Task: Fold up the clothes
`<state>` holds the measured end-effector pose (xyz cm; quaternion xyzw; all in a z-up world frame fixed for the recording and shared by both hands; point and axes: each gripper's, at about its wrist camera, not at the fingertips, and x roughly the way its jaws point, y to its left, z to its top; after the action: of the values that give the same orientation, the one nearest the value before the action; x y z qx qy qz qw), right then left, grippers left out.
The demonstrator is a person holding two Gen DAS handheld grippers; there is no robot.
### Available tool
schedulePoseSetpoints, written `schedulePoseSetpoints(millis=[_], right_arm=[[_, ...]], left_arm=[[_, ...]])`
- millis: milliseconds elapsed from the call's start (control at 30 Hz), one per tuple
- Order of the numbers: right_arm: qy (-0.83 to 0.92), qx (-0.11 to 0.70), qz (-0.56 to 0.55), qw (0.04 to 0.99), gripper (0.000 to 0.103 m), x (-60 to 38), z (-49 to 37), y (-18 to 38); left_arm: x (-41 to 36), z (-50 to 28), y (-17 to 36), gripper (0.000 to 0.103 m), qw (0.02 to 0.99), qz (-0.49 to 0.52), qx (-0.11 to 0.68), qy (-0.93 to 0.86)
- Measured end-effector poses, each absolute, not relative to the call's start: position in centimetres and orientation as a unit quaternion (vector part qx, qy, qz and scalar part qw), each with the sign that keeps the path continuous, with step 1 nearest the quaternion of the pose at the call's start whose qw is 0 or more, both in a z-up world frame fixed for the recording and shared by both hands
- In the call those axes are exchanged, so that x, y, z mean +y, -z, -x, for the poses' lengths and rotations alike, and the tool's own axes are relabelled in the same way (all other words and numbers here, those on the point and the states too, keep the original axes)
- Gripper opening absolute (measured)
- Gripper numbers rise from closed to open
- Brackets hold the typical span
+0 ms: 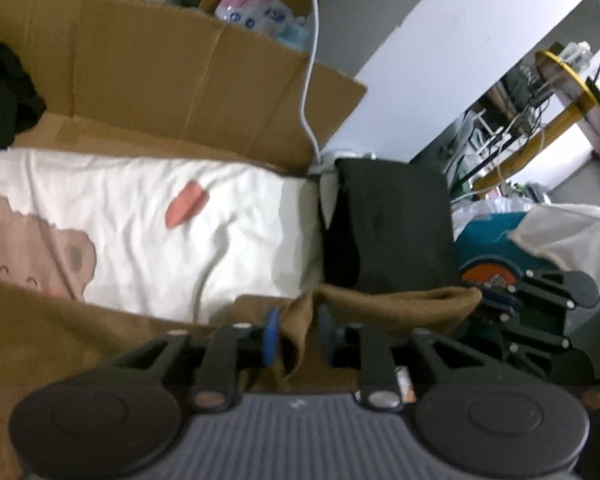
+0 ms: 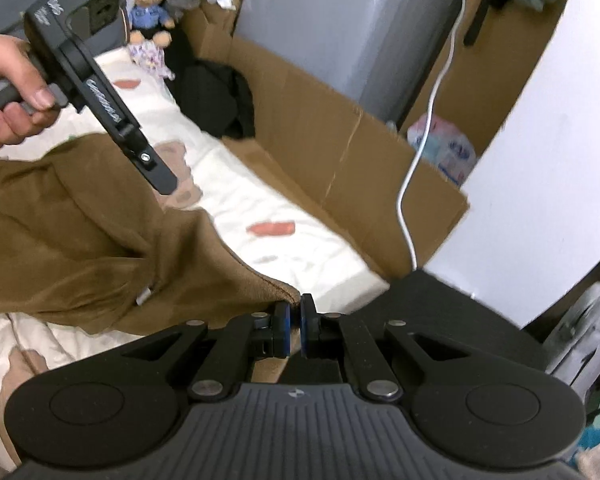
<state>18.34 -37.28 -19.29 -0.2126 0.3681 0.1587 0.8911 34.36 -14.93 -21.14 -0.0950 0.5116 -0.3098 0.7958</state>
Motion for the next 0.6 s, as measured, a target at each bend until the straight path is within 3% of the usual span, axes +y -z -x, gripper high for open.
schedulePoseSetpoints(millis=[333, 600], right_arm=[[-0.137, 0.385, 0.188, 0.893, 0.005, -37.8, -18.3, 19.9], [-0.135, 0.395, 0.183, 0.890, 0.005, -36.7, -19.4, 19.1]], left_arm=[[-11.5, -31.3, 20.4, 0.064, 0.804, 0.078, 0.522, 0.274], [-7.4, -28.5, 18.9, 0.064, 0.822, 0.064, 0.519, 0.224]])
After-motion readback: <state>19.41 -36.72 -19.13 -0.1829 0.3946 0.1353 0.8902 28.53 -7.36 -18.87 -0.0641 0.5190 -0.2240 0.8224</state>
